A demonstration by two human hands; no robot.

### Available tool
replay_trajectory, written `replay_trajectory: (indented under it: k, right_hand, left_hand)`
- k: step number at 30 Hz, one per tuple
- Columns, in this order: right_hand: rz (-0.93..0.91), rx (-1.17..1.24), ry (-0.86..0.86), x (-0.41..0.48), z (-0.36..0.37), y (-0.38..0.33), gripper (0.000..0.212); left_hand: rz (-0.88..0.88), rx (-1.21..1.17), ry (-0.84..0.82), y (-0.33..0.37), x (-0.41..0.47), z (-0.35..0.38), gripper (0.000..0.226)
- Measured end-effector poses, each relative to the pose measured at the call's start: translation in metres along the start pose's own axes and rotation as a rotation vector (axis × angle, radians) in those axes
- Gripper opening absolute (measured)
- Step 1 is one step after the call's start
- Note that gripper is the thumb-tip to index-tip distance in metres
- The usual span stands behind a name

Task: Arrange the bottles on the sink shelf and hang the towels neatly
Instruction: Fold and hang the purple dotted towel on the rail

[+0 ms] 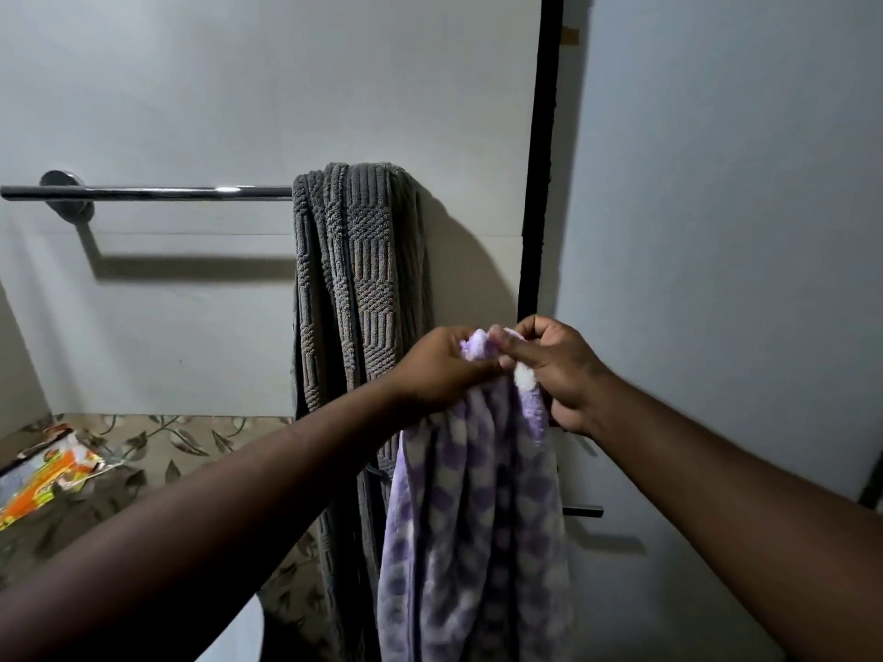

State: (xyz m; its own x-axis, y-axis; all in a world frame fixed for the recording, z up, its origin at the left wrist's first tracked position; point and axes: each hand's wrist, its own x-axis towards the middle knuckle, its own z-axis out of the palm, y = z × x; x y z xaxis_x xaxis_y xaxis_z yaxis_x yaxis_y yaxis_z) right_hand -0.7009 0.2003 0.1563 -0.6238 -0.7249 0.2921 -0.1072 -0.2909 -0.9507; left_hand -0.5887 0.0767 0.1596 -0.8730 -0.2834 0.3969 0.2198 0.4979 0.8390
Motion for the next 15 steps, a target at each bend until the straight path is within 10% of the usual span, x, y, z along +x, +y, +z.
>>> replay_trajectory:
  k: [5,11,15]
  right_hand:
    - [0.143,-0.006,-0.157,-0.01,-0.02,-0.001,0.035]
    - [0.013,0.077,-0.051,0.002,0.012,-0.011,0.023]
    - [0.011,0.057,-0.129,0.002,0.015,-0.023,0.026]
  left_hand:
    - [-0.074,-0.21,0.277,0.017,-0.002,-0.029,0.031]
    - [0.012,-0.089,-0.034,0.02,-0.004,-0.015,0.014]
    - [0.004,-0.099,0.06,0.028,-0.005,-0.02,0.039]
